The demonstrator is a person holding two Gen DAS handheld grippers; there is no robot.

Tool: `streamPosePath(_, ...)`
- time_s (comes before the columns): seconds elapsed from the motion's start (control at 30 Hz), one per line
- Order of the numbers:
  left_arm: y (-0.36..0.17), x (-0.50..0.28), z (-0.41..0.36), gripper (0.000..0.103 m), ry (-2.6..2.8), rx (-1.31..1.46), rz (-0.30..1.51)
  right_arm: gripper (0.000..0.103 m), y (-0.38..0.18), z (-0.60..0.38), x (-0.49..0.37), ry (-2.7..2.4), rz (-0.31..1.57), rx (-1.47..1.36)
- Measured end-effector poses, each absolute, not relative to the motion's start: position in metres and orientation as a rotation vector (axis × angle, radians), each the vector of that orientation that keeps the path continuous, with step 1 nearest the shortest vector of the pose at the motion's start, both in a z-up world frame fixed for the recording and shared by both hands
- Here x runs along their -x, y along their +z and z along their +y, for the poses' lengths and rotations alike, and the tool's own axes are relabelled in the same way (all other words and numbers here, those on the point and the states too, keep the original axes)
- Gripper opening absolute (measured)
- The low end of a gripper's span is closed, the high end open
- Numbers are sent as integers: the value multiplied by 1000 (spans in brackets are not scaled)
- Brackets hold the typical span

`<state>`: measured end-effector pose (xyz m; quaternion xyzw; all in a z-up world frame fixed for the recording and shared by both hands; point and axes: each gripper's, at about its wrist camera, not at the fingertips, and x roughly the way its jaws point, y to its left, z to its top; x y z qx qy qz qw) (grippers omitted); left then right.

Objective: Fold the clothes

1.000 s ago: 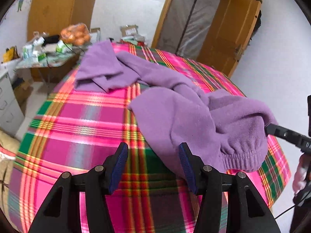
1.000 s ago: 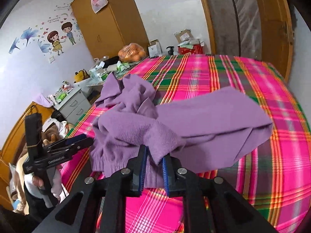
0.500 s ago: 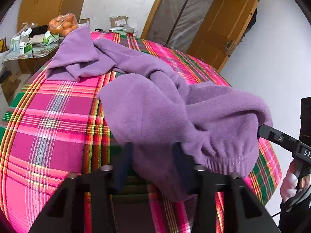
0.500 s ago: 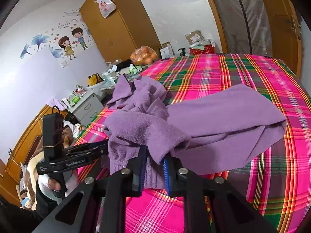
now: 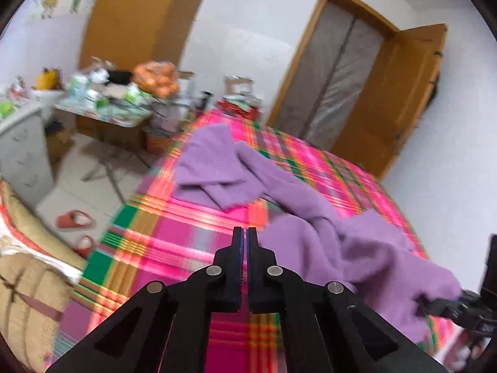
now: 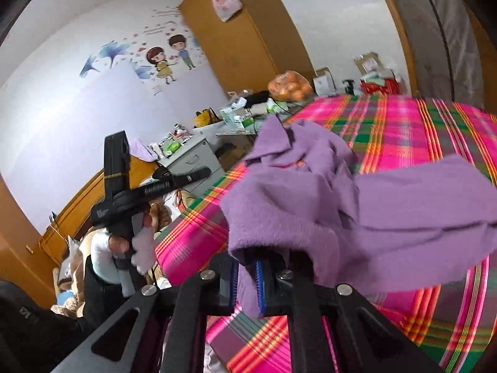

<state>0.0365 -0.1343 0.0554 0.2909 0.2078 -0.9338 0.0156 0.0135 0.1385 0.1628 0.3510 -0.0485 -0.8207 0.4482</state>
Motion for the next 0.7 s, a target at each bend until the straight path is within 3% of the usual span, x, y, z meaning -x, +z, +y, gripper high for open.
streamPosePath(0.07, 44, -34, -124, 14, -2945, -989, 718, 10, 171, 140, -13, -2072, -111, -835)
streamPosePath(0.13, 33, -30, -113, 42, -2978, -1074, 784, 10, 181, 155, -7, -2144, -143, -812)
streamPosePath(0.23, 15, -20, -90, 57, -2981, -1216, 812, 10, 187, 182, 2, -2236, -199, -808)
streamPosePath(0.37, 0, -14, -69, 59, -2965, -1337, 874, 10, 183, 206, 7, -2290, -247, -831)
streamPosePath(0.7, -4, -14, -60, 59, -2940, -1294, 898, 10, 167, 197, 12, -2230, -236, -877)
